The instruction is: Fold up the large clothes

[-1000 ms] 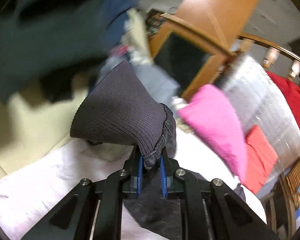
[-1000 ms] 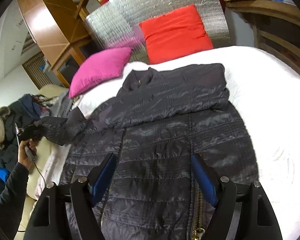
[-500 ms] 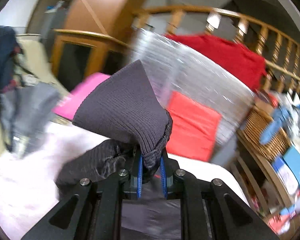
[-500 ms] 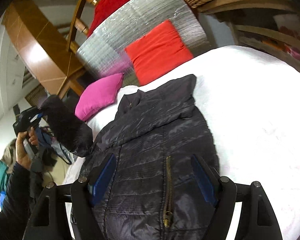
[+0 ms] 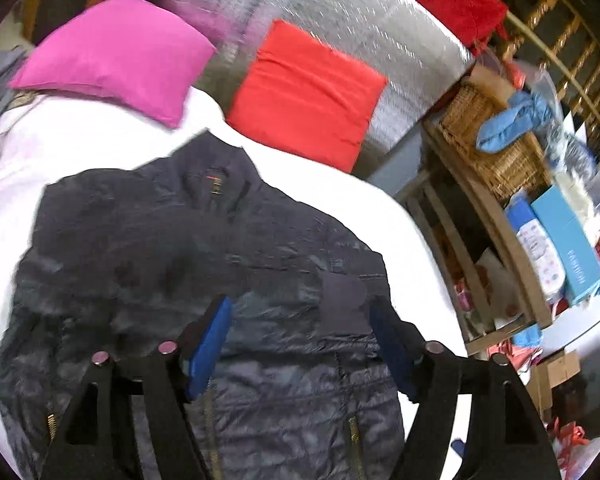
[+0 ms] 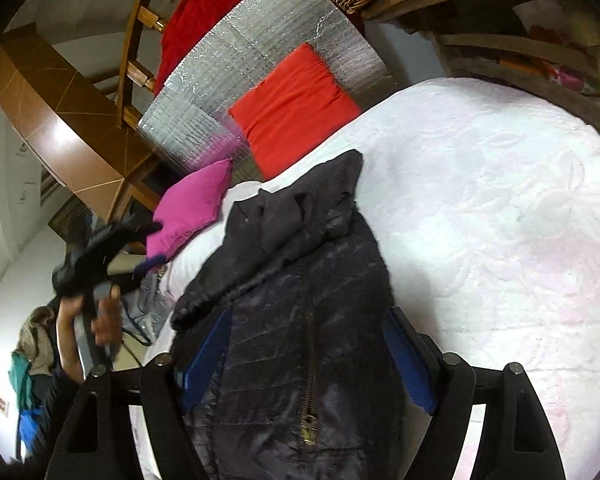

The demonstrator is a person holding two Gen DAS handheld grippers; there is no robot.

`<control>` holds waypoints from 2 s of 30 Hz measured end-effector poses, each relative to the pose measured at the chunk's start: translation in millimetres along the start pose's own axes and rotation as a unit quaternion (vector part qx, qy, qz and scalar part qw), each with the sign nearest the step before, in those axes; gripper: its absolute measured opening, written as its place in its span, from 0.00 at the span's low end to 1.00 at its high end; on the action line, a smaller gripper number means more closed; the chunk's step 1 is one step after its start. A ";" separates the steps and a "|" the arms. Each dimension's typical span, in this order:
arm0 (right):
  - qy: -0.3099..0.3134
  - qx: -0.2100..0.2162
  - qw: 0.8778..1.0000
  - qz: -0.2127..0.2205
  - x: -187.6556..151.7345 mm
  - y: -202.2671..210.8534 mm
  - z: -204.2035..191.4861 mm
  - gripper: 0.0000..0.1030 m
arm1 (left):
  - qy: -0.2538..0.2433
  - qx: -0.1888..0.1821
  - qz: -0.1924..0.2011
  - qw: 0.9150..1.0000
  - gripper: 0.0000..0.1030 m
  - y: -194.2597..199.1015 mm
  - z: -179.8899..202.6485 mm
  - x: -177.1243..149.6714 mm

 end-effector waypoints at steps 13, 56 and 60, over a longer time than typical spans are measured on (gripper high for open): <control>-0.122 0.091 0.978 -0.143 71.2 -161.4 -77.9 0.79 | 0.118 0.128 0.107 0.979 0.80 102.4 -164.6 -34.8; 0.044 -0.066 0.992 -0.102 98.5 -237.2 -98.3 0.13 | 0.295 -0.013 0.084 0.952 0.78 31.3 -211.2 -35.0; 0.068 -0.059 0.992 -0.083 107.4 -221.0 -110.4 0.12 | 0.315 -0.043 0.105 0.942 0.62 33.6 -220.7 -23.8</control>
Point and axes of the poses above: each gripper's, at about its wrist camera, not at the fingertips, and y roughly against the way its jaws point, z to its right, x to its top, the point moved 3 cm from there along -y, roughly the way its jaws point, and after that the axes turned 14 degrees about -x, right-handed, at the moved point
